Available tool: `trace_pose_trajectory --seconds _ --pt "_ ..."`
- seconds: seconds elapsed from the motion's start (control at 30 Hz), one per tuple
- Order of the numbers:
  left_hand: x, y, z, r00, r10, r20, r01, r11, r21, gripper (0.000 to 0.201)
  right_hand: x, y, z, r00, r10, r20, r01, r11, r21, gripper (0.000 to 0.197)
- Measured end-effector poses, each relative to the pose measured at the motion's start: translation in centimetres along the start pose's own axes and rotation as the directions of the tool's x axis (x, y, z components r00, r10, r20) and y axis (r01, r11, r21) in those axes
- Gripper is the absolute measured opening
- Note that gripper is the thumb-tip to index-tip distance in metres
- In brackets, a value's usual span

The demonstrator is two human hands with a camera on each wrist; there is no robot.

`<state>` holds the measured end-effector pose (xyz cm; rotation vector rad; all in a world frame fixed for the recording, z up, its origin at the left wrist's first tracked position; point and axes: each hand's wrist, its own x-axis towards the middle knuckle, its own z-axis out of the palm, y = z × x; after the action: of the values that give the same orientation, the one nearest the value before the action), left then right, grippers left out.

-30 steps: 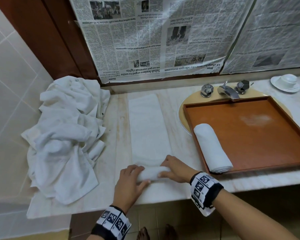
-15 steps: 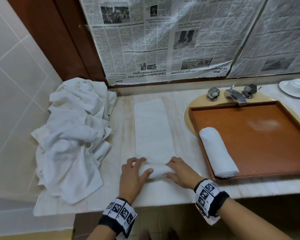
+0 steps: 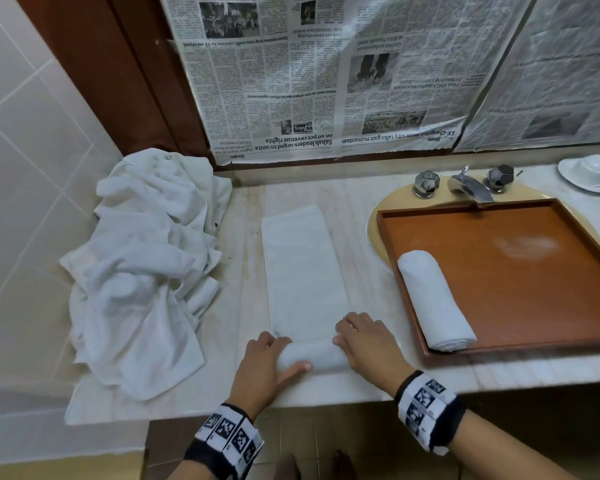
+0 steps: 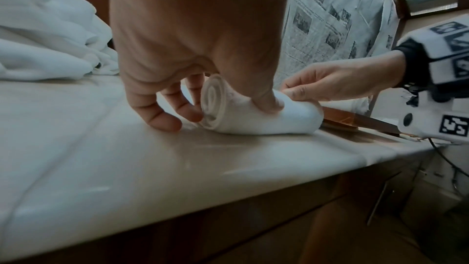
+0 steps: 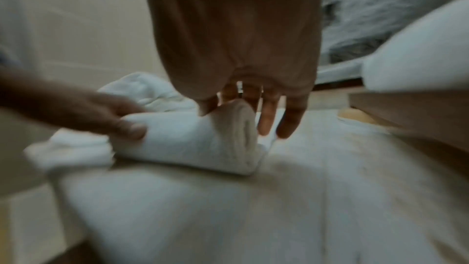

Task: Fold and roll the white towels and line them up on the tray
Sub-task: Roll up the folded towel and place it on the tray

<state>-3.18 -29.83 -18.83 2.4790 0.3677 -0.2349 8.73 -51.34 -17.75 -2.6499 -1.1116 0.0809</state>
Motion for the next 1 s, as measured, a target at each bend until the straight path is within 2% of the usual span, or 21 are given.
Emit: trace_pose_trajectory --seconds 0.03,0.1,0.2,0.27,0.33,0.37,0.43,0.47,0.53,0.6,0.63,0.67,0.73,0.77,0.83,0.93,1.0 --pt "0.1 0.1 0.0 1.000 -0.022 -0.023 0.022 1.000 -0.001 0.090 -0.4 -0.8 0.4 0.997 -0.041 -0.065 0.035 0.996 -0.084 0.018" --pt "0.4 0.4 0.0 0.995 -0.084 -0.055 0.084 0.996 -0.002 0.094 -1.1 -2.0 1.4 0.986 -0.124 -0.108 0.111 0.986 -0.126 0.022" --pt "0.4 0.9 -0.1 0.979 -0.191 -0.077 0.192 0.981 0.006 0.101 -1.6 -1.7 2.0 0.994 -0.108 0.001 0.107 0.989 -0.104 0.050" --pt "0.2 1.0 -0.1 0.967 -0.245 -0.070 0.251 0.965 0.080 0.102 -1.1 -1.2 1.5 0.991 -0.081 0.107 0.087 0.995 -0.049 0.054" --pt "0.1 0.8 0.0 0.978 -0.147 -0.146 0.169 0.974 0.153 0.098 0.0 -1.0 0.6 0.975 -0.057 0.213 0.048 0.998 0.049 0.056" --pt "0.1 0.7 0.1 0.983 -0.054 -0.178 0.080 0.987 0.142 0.091 0.7 -1.0 0.0 0.957 -0.030 0.288 -0.003 0.994 0.112 0.057" --pt "0.3 0.5 0.4 0.983 0.090 -0.161 -0.081 0.995 0.060 0.071 2.1 -0.9 -1.0 0.899 0.014 0.437 -0.101 0.979 0.176 0.057" --pt "0.4 0.5 0.4 0.985 0.112 -0.128 -0.111 0.994 0.018 0.065 2.7 -0.9 -1.4 0.863 0.025 0.504 -0.134 0.974 0.182 0.057" --pt "0.8 0.2 0.3 0.994 0.090 -0.063 -0.095 0.993 -0.076 0.063 3.3 -0.7 -1.9 0.800 0.036 0.599 -0.179 0.967 0.182 0.057" --pt "1.2 -0.2 0.1 0.997 0.073 -0.020 -0.075 0.989 -0.126 0.067 3.1 -0.7 -2.2 0.774 0.036 0.632 -0.196 0.963 0.185 0.058" --pt "1.5 -0.5 0.1 0.997 0.071 0.004 -0.070 0.990 -0.124 0.068 2.7 -0.9 -2.4 0.797 0.049 0.602 -0.188 0.967 0.170 0.058" --pt "1.9 -0.7 0.0 0.998 0.063 0.025 -0.060 0.991 -0.116 0.068 2.2 -1.2 -2.4 0.844 0.066 0.532 -0.160 0.978 0.132 0.058" --pt "2.6 -0.9 -0.2 0.997 0.033 0.064 -0.025 0.992 -0.121 0.065 1.1 -1.9 -2.1 0.942 0.043 0.332 -0.051 0.999 0.015 0.054" --pt "2.9 -0.7 -0.4 0.997 0.010 0.077 0.000 0.991 -0.132 0.062 0.7 -2.2 -1.8 0.963 0.009 0.269 -0.002 1.000 -0.027 0.054" --pt "3.2 -0.1 -0.9 0.996 -0.027 0.083 0.040 0.985 -0.169 0.053 0.4 -2.2 -1.1 0.963 -0.036 0.268 0.039 0.999 -0.005 0.059" --pt "3.1 0.4 -0.8 0.995 -0.093 0.023 0.096 0.978 -0.184 0.048 0.6 -1.4 -0.6 0.946 -0.039 0.321 0.013 0.997 0.082 0.061" --pt "2.3 0.2 -0.3 0.998 -0.058 -0.039 0.051 0.987 -0.153 0.052 1.3 -0.9 -0.8 0.936 -0.020 0.352 -0.054 0.978 0.199 0.055"
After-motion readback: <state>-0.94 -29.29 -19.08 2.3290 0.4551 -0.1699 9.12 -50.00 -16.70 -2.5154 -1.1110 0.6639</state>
